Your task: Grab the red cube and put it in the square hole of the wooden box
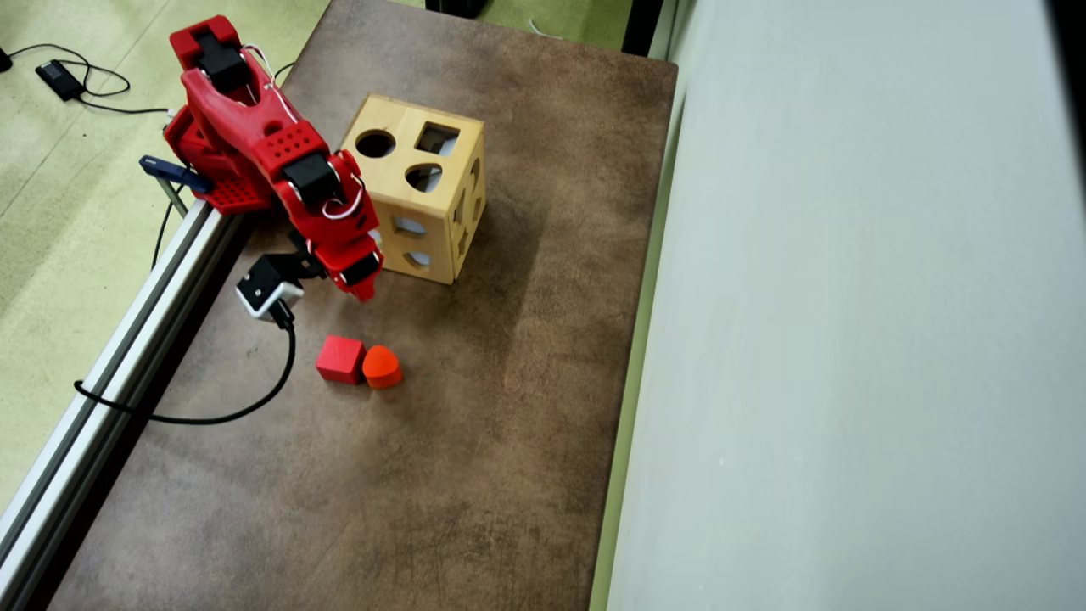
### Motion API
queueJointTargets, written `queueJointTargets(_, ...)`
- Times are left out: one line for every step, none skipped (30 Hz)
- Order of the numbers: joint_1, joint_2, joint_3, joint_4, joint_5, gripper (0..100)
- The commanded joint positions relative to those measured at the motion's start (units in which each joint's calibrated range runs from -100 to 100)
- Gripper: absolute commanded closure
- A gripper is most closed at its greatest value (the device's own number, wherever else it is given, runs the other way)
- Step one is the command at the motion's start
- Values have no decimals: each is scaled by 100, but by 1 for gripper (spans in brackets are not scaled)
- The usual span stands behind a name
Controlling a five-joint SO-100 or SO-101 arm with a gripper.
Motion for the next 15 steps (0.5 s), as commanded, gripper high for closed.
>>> queueJointTargets(62, -129, -221, 3, -15, 96)
queueJointTargets(77, -129, -221, 3, -15, 96)
queueJointTargets(77, -129, -212, 11, -15, 96)
queueJointTargets(77, -129, -212, 11, -15, 96)
queueJointTargets(47, -129, -203, 19, -15, 96)
queueJointTargets(47, -129, -203, 27, -15, 96)
queueJointTargets(77, -137, -212, 51, -15, 96)
queueJointTargets(99, -137, -230, 99, -15, 96)
queueJointTargets(99, -120, -221, 156, -15, 96)
queueJointTargets(99, -78, -212, 220, -15, 96)
queueJointTargets(99, -69, -212, 300, -15, 96)
queueJointTargets(99, -69, -221, 381, -15, 96)
queueJointTargets(99, -69, -283, 445, -15, 96)
queueJointTargets(99, -95, -301, 485, -15, 96)
queueJointTargets(92, -137, -301, 493, -15, 96)
